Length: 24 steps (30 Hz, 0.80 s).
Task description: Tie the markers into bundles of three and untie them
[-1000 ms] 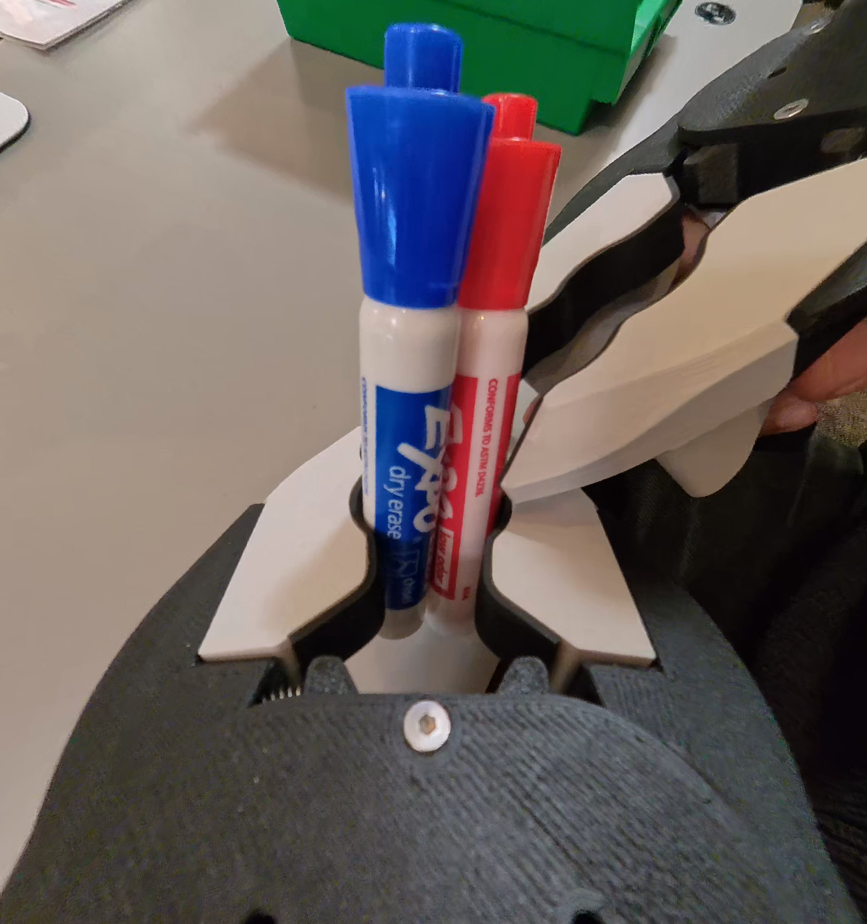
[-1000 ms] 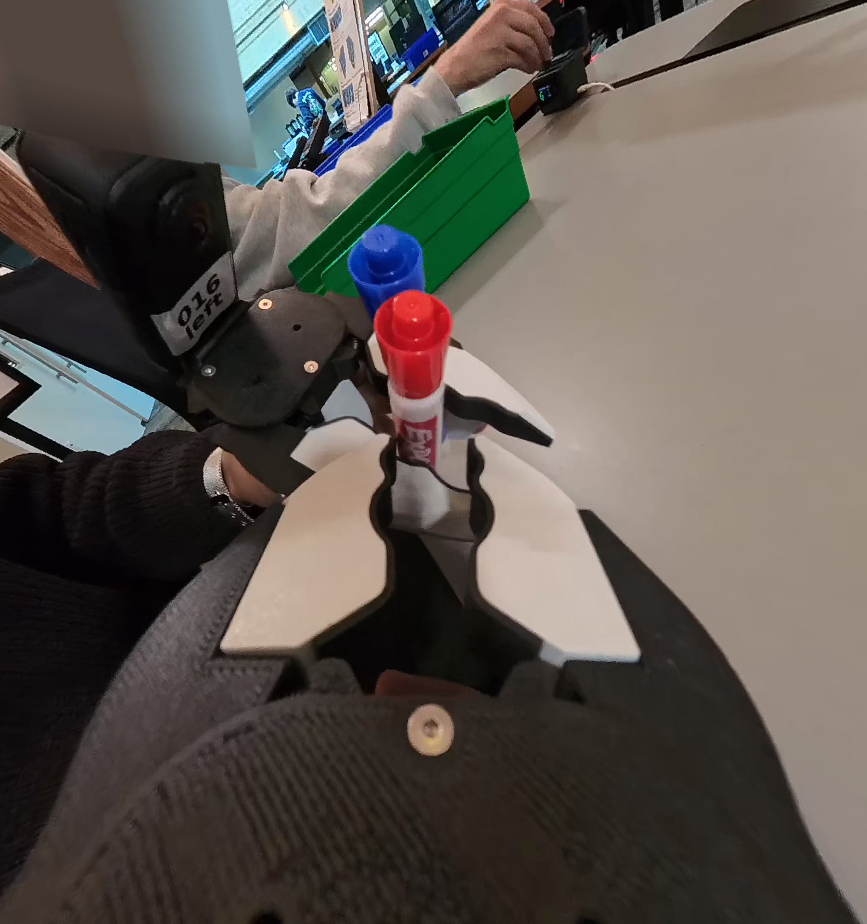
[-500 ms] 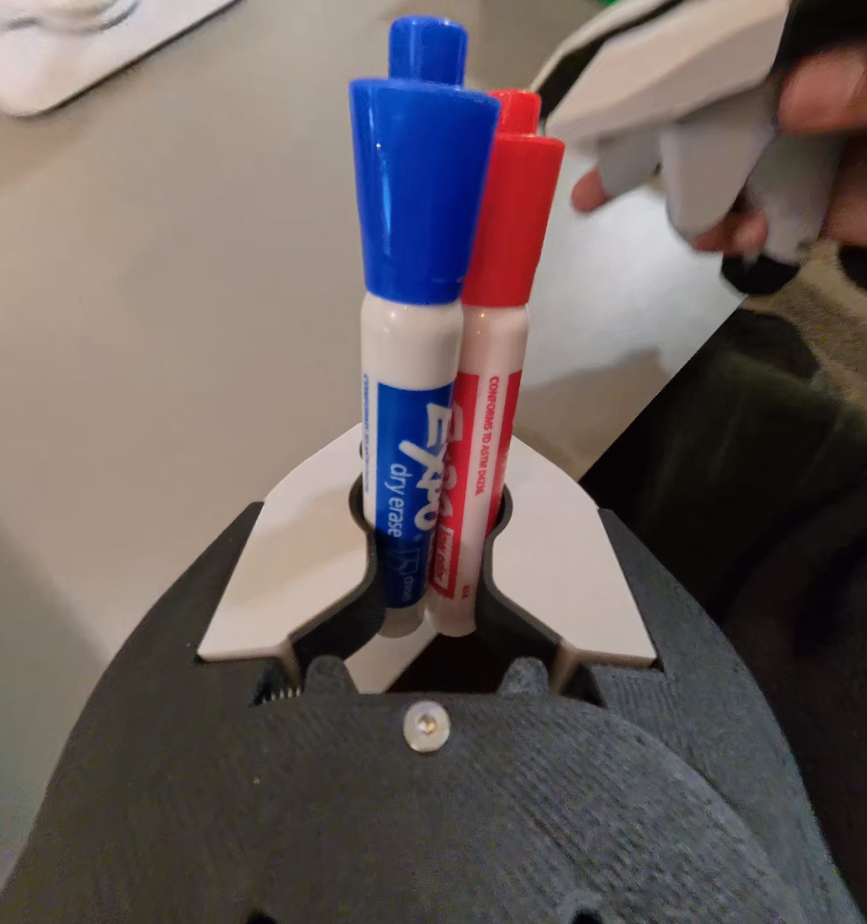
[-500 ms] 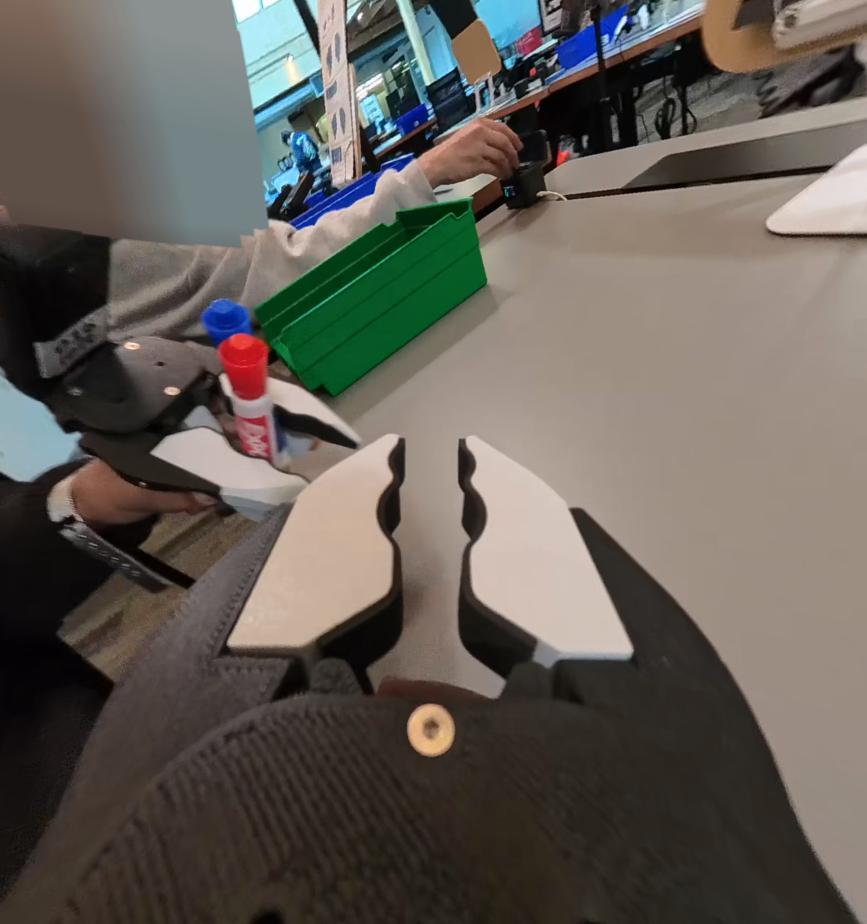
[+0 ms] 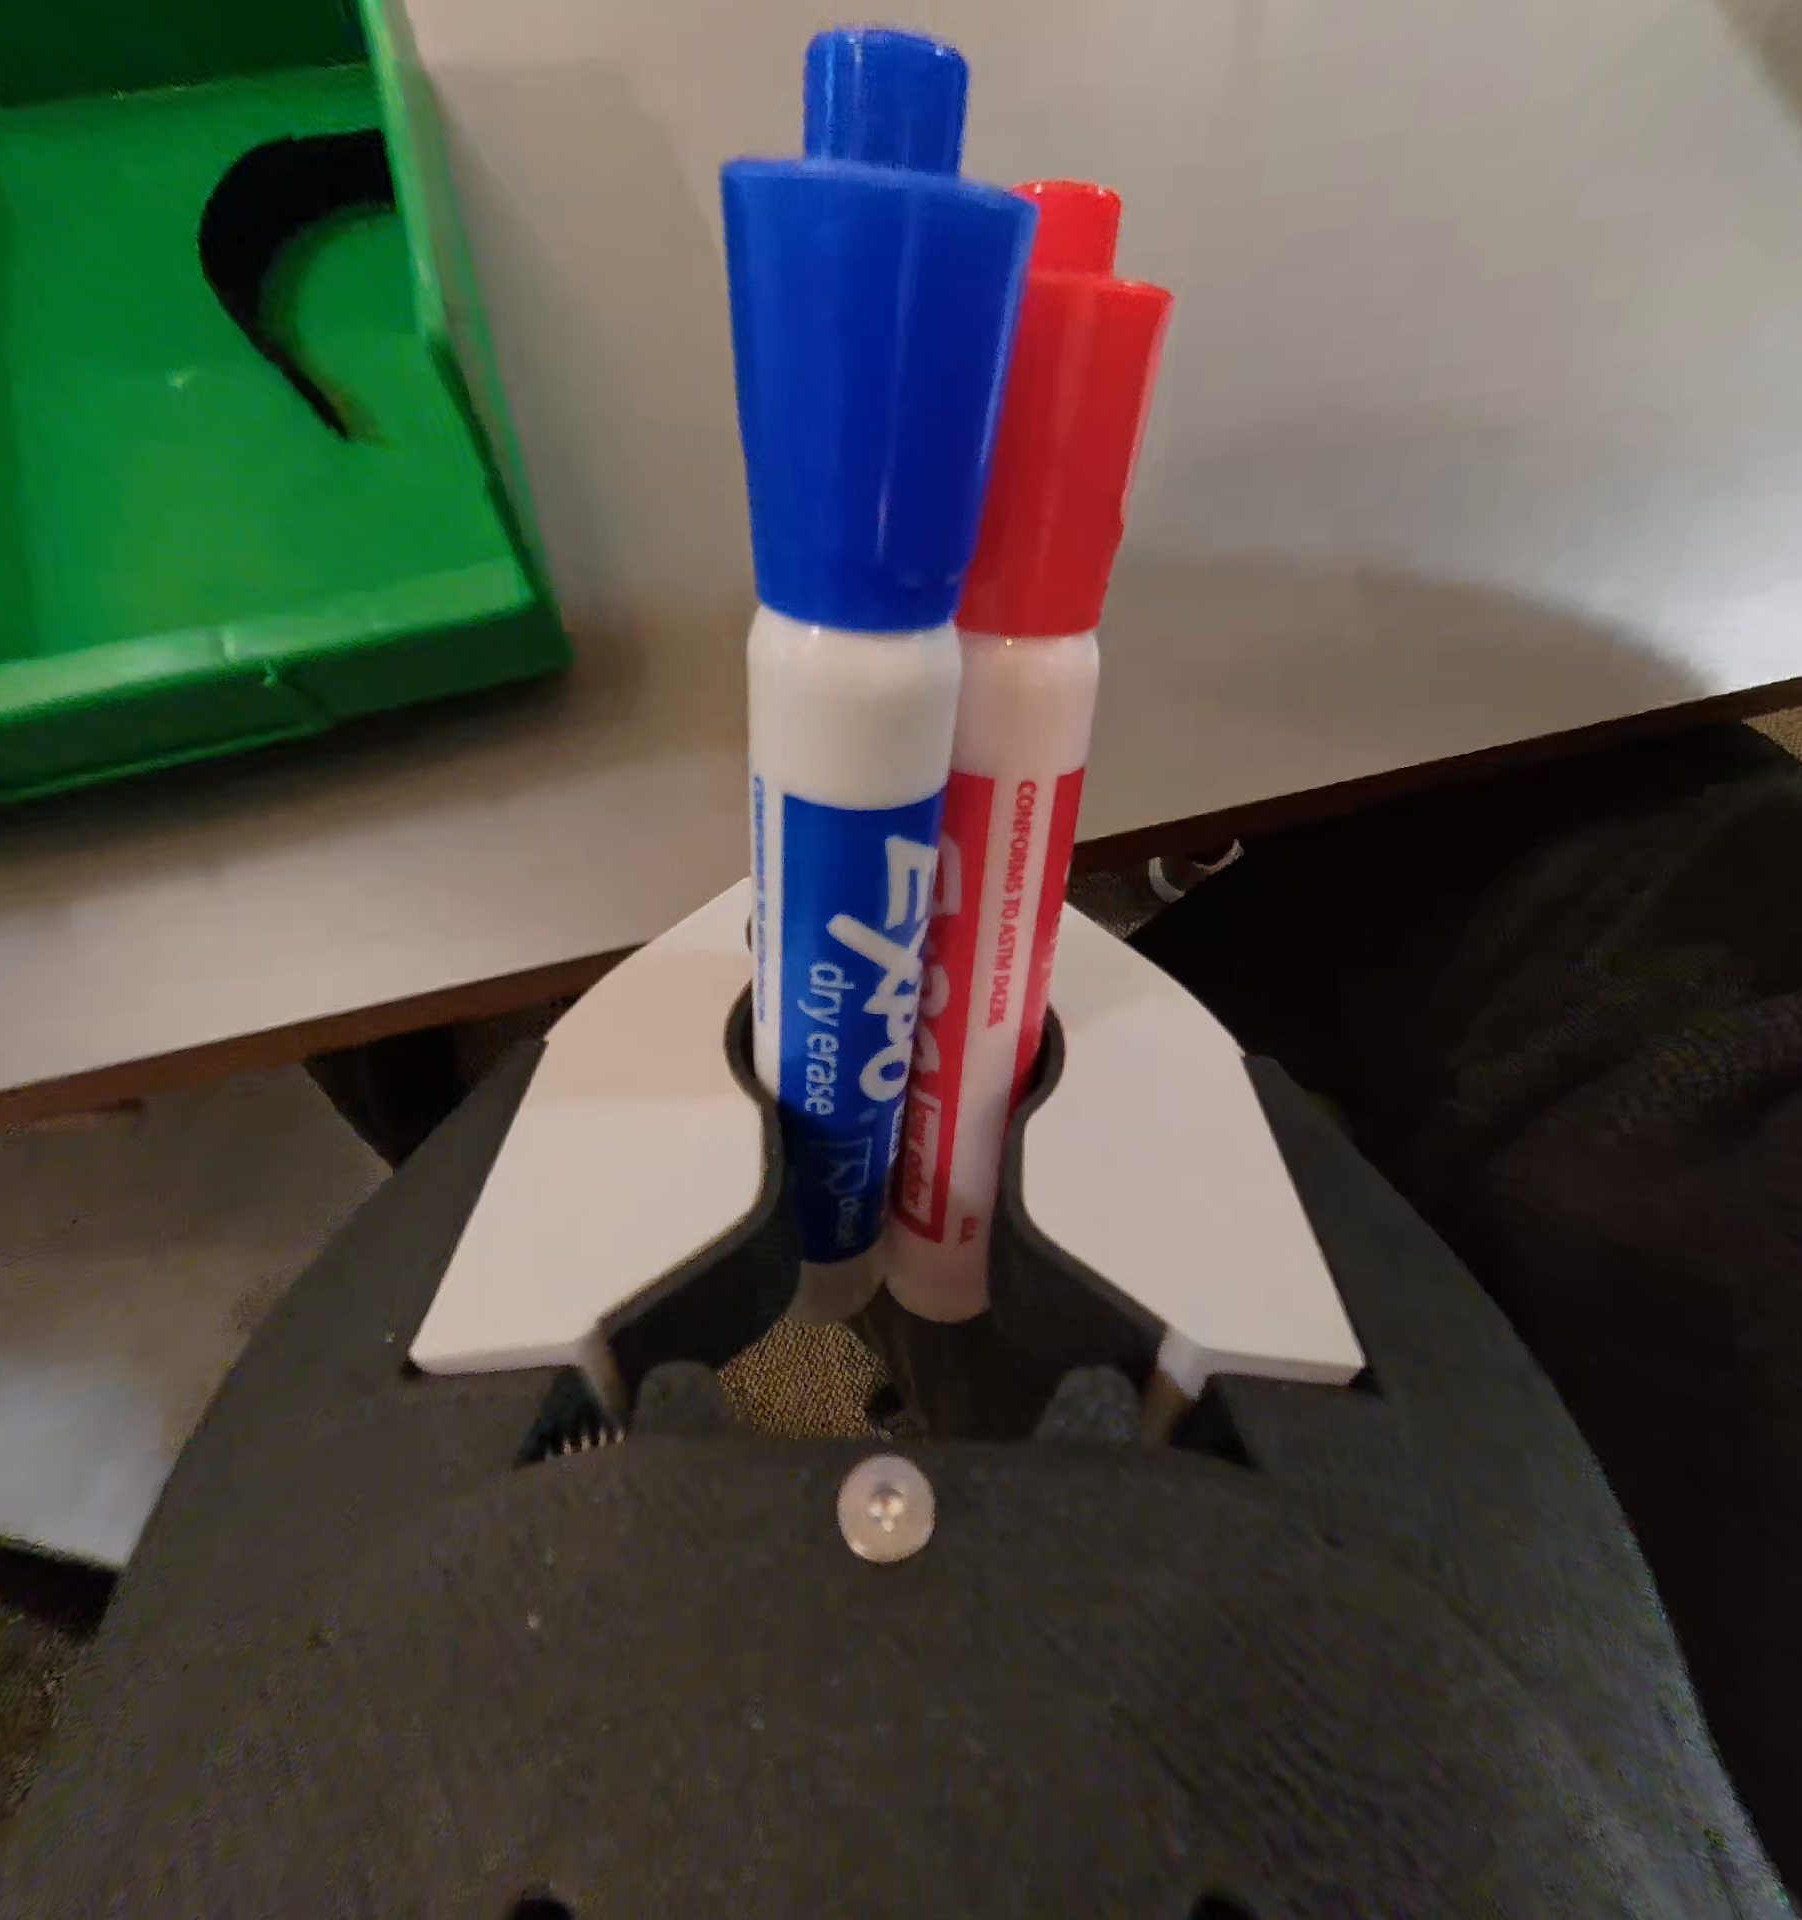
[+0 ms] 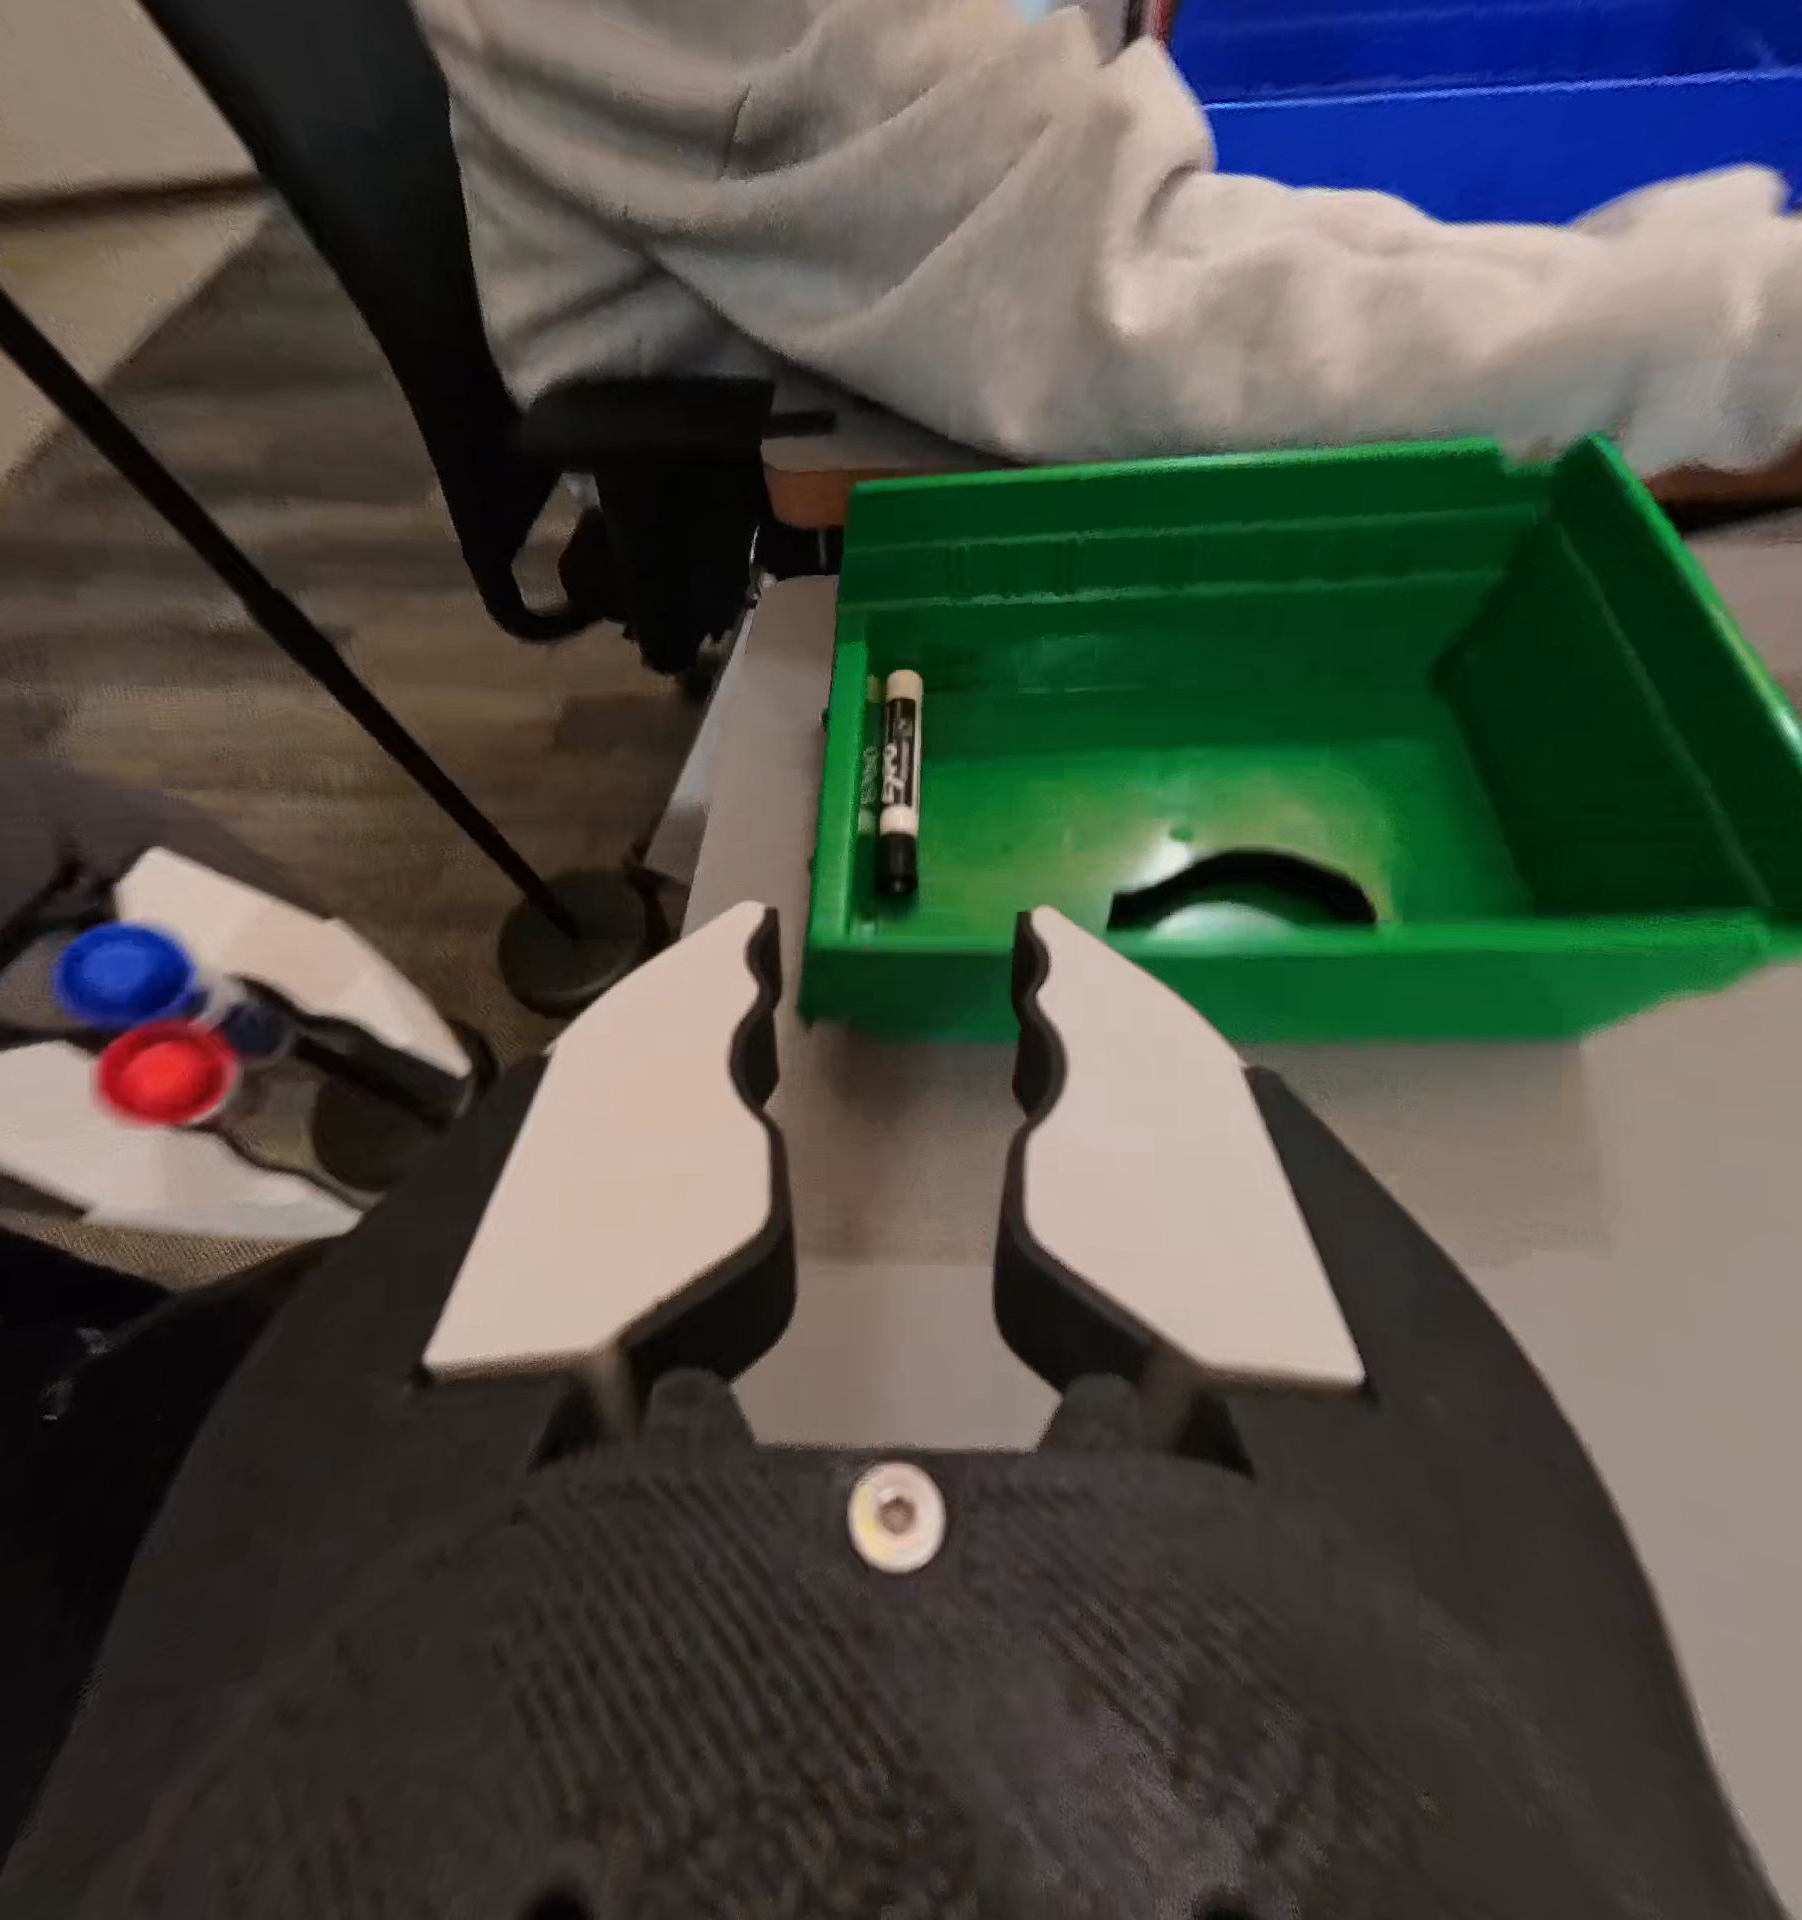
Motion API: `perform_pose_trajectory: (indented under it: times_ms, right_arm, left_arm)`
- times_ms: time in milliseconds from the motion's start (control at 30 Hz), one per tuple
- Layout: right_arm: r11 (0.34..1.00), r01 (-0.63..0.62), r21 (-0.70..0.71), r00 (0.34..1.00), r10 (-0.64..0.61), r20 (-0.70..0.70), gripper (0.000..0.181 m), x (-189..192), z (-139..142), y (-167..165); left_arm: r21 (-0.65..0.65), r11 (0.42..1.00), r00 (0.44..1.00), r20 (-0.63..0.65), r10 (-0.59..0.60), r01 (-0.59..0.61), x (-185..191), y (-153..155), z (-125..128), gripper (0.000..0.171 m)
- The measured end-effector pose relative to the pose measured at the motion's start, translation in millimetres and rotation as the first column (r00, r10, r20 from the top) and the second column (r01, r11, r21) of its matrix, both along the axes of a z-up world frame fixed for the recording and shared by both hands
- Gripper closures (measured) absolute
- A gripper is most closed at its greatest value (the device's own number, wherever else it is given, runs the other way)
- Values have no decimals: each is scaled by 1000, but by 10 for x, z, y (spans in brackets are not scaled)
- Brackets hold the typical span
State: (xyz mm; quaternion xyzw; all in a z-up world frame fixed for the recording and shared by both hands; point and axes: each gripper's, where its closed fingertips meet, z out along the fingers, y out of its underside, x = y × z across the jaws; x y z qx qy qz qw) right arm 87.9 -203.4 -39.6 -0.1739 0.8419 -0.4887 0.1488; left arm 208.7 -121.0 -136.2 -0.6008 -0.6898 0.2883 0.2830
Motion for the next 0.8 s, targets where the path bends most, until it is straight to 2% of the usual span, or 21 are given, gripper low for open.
perform_pose_trajectory:
  times_ms: [133, 233, 333, 433, 500, 700, 767, 800]
  right_arm:
    - [988, -130, 88, 979, 142, -145, 140, 246, -96, -661]
    - [946, -209, 247, 944, 262, -203, 141, 397, -402, -1060]
    - [872, -249, 422, 921, 348, -175, 144, 548, -804, -1344]
    - [717, -269, 643, 897, 430, -105, 143, 617, -1220, -1297]
    - [624, -251, 740, 877, 471, -100, 142, 591, -1394, -1216]
    - [523, -231, 820, 801, 580, -144, 146, 554, -1601, -1095]
    - [501, -243, 830, 801, 587, -120, 146, 575, -1603, -1103]
    - [477, -260, 840, 801, 592, -88, 154, 600, -1595, -1077]
  left_arm:
    - [38, 998, 998, -2, 55, -55, 128, -141, -139, 127]
    - [75, 993, 996, 5, 94, -94, 218, -272, -248, 127]
    - [135, 981, 990, 30, 135, -138, 295, -386, -372, 127]
    - [167, 970, 985, 31, 172, -174, 358, -497, -416, 127]
    - [190, 962, 981, 33, 191, -194, 394, -554, -447, 127]
    - [279, 940, 981, 50, 190, -196, 414, -582, -579, 127]
    - [284, 940, 982, 56, 179, -188, 411, -568, -606, 127]
    - [280, 942, 983, 58, 177, -186, 412, -564, -610, 128]
